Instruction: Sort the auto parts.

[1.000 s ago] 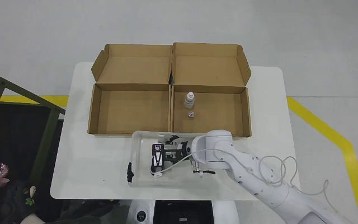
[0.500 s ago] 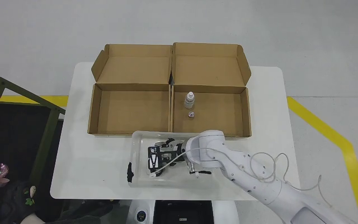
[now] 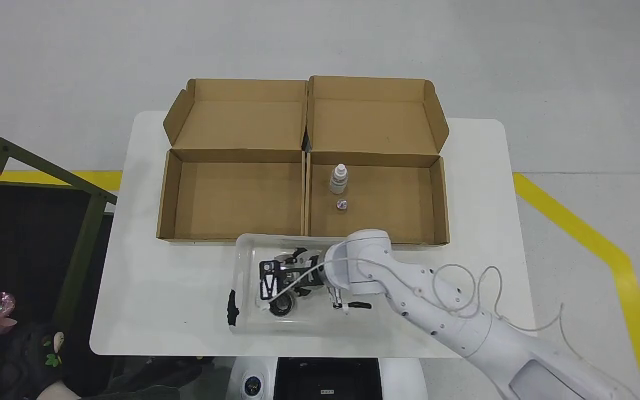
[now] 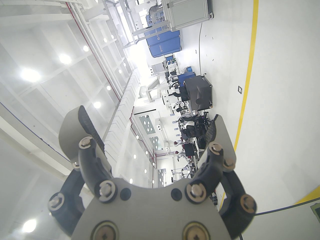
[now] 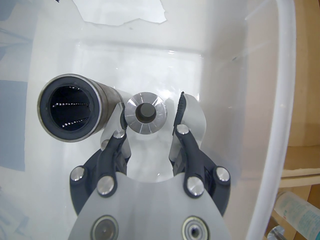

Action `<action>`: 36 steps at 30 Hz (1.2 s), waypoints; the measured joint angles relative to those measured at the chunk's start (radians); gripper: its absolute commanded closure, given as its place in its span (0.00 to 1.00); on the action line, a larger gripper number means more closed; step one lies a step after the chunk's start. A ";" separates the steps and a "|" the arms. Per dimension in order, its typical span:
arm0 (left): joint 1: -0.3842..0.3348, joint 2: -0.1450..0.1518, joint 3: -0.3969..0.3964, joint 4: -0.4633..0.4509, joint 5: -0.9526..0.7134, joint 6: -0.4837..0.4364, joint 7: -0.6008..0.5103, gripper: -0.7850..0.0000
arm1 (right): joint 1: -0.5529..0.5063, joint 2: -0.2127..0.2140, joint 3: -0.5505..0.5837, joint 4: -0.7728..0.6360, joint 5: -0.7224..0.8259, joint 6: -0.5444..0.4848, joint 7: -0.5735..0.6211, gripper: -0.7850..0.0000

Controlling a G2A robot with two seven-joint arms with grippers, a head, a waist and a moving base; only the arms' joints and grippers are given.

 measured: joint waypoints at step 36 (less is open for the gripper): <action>0.000 0.000 0.000 0.000 0.000 0.000 0.000 0.00 | -0.046 0.013 0.095 -0.180 -0.025 -0.061 -0.034 1.00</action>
